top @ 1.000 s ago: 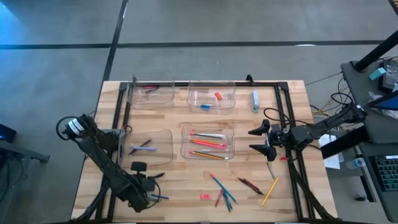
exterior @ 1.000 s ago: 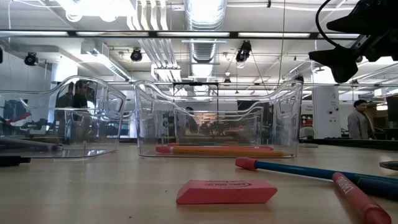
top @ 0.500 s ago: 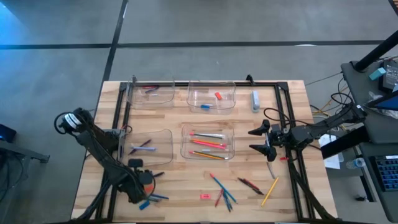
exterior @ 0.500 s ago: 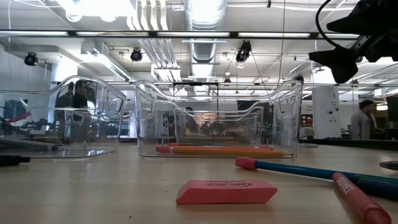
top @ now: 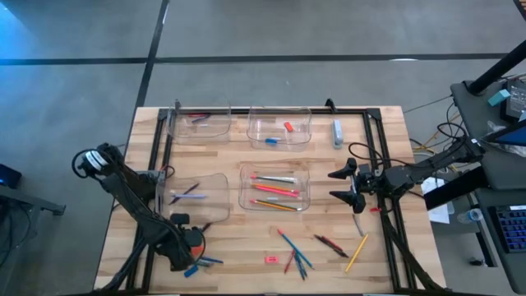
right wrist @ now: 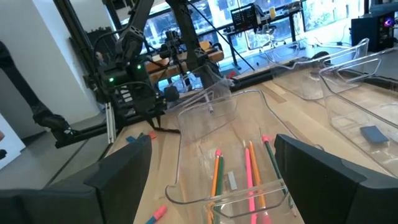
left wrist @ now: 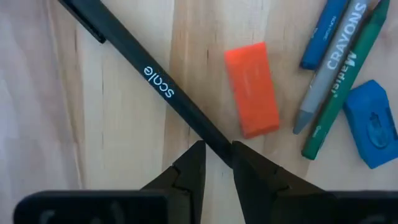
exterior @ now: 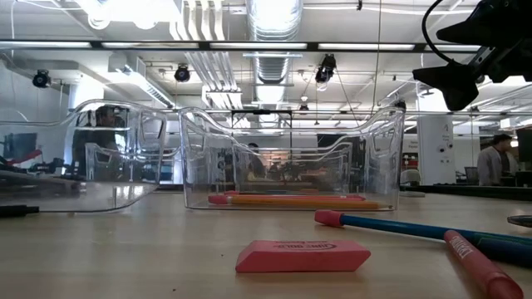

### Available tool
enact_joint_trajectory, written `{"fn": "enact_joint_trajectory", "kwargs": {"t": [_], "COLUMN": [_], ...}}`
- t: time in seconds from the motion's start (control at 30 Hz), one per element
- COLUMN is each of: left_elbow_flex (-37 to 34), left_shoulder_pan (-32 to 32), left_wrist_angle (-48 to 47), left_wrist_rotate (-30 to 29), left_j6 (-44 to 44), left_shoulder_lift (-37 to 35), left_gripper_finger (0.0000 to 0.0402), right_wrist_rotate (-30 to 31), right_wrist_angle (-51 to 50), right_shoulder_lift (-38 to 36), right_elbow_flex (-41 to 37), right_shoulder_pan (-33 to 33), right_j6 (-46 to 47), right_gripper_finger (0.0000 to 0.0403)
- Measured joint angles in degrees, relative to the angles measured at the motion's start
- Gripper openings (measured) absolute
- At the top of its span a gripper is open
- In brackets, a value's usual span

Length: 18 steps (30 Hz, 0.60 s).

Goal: Sort crayons/erasers/pens/pencils in bins
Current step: Put the left black pen into the bottom left transparent bin

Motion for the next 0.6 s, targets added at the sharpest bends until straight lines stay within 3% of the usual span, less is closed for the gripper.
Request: {"fn": "enact_joint_trajectory", "kwargs": {"t": [0.6], "left_elbow_flex": [0.1], "left_shoulder_pan": [0.1], "left_wrist_angle": [-2.4], "left_wrist_rotate": [0.5], "left_j6": [0.2], "left_shoulder_lift": [0.6], "left_gripper_finger": [0.0063], "right_wrist_rotate": [0.4], "right_wrist_angle": [0.0], "right_shoulder_lift": [0.0], "right_elbow_flex": [-0.1], "right_shoulder_pan": [0.0], "right_j6": [0.0], "right_gripper_finger": [0.0325]}}
